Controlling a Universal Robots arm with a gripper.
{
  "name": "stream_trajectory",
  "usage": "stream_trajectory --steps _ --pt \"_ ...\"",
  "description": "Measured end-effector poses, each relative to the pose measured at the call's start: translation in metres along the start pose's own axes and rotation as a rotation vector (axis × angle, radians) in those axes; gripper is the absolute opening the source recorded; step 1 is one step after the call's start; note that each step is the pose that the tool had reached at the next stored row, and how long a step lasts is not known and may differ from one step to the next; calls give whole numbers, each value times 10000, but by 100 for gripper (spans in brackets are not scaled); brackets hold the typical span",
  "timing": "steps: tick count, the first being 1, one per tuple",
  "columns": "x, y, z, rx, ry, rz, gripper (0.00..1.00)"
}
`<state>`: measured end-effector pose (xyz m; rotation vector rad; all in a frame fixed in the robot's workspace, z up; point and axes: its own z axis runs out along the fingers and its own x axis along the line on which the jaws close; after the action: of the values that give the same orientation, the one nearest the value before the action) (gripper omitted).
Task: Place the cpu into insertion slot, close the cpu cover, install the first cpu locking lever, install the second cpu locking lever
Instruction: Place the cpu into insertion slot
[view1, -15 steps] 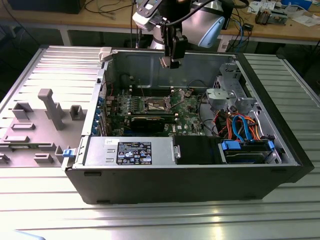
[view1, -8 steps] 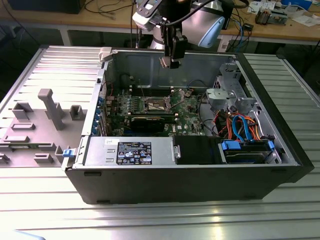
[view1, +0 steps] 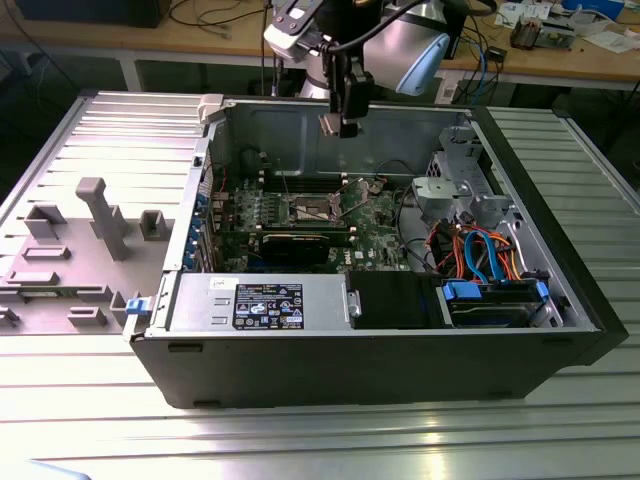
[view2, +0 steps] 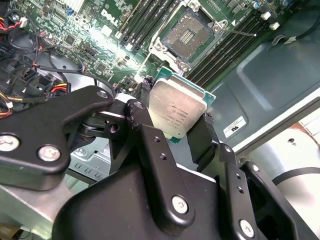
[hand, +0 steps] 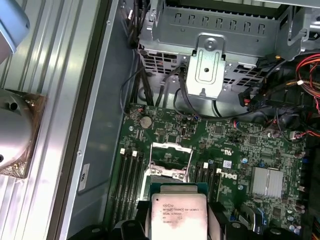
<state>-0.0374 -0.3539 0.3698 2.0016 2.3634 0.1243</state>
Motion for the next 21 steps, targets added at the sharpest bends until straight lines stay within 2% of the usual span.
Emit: stream_trajectory --steps 3,7,12,15,16,21 --pt "0 -3 2 -2 -16 165 55" --pt "3 -23 2 -3 -19 199 55" --pt "3 -26 24 7 -57 662 55" --pt "3 -27 35 90 -67 911 55" --pt "2 -27 37 156 -64 964 55" --pt "2 -29 54 212 -57 969 55"
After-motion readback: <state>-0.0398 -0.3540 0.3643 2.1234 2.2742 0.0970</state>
